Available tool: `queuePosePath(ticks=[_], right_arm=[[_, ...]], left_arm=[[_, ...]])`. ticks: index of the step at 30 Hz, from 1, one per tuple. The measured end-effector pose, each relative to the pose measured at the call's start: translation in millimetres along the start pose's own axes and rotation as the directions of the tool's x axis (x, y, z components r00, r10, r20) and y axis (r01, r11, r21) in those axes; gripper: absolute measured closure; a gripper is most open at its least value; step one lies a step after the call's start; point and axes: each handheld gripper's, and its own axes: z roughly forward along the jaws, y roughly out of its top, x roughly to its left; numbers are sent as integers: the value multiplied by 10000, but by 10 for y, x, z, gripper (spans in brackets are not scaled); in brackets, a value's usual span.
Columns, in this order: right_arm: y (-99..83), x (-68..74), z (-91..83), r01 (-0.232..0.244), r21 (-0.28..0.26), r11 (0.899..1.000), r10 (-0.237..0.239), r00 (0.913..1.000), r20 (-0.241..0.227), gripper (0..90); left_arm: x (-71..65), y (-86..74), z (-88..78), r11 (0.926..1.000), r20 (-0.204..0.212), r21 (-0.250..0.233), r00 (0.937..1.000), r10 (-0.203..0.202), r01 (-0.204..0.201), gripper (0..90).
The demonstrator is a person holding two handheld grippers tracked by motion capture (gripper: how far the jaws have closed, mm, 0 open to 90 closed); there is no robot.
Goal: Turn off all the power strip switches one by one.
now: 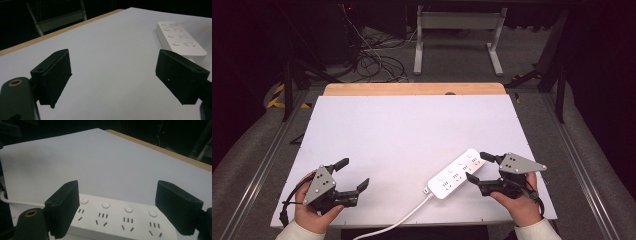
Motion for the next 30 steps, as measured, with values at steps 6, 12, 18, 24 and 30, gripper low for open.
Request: queuePosePath(ticks=[6,12,18,24,30], right_arm=[[79,45,153,144,228,9996,-135,9990,-417,201],[146,87,291,250,311,9992,-228,9973,-697,201],[209,129,434,362,434,9984,-317,9944,-1007,172],[241,147,523,426,433,9982,-377,9934,-1086,132],[267,158,552,441,658,9969,-356,9914,-1259,264]], left_arm=[[2,-1,-4,10000,-6,10,10000,-30,30,137],[-22,3,5,10000,-1,29,10000,89,-89,136],[-8,-5,0,10000,10,30,10000,-37,37,136],[-3,-10,-3,10000,8,-11,10000,-75,75,136],[3,-12,-5,10000,2,9,10000,-93,93,137]])
